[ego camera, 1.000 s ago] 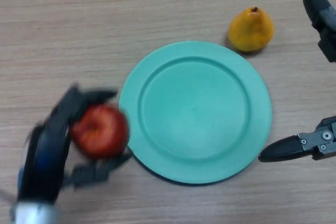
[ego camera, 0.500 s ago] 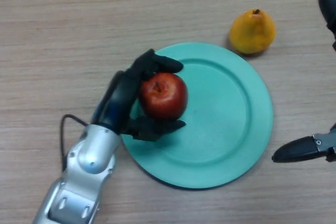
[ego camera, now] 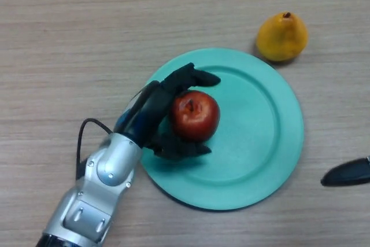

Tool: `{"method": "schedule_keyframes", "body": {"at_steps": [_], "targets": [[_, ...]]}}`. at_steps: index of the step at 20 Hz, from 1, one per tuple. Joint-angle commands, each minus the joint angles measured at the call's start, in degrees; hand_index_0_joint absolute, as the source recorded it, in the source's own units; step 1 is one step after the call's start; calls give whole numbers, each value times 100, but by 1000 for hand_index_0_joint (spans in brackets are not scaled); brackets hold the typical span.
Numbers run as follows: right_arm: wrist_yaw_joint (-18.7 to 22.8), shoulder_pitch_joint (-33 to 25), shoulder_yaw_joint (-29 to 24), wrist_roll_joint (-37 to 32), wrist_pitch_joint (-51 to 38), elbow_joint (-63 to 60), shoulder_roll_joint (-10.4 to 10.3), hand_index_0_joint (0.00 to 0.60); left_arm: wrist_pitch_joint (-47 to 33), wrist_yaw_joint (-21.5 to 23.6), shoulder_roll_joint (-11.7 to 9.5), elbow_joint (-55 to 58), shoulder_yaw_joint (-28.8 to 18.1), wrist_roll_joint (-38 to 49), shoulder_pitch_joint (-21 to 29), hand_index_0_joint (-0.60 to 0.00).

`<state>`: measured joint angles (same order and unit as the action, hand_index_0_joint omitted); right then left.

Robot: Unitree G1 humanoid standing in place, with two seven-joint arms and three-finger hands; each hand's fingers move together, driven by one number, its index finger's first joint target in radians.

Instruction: Pick up the red apple and place it on the plate

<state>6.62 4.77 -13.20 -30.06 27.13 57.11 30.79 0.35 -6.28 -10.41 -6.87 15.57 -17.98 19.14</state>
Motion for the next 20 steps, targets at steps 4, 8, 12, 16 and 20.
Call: {"method": "schedule_keyframes", "body": {"at_steps": [4, 8, 12, 16, 20], "targets": [[-7, 73, -621, 141, -1049, 289, 195, 0, 31, -213, -48, 1686, -553, 505, -93, 0], [-14, -38, -583, 173, -947, 289, 319, 0, 1041, -384, -48, 3437, -1046, 952, -359, 0], [-352, -354, -695, 218, -652, 289, 87, 0, 2113, -243, -228, 4833, -1970, 2166, -671, 0], [-1201, -451, -649, 897, -696, 289, -636, 0, 1871, -123, -647, 5303, -2936, 2969, -1246, 0], [-1455, -517, -921, 865, -567, 289, -960, 0, 1371, -203, -632, 5506, -3369, 3245, -1776, 0]]}}
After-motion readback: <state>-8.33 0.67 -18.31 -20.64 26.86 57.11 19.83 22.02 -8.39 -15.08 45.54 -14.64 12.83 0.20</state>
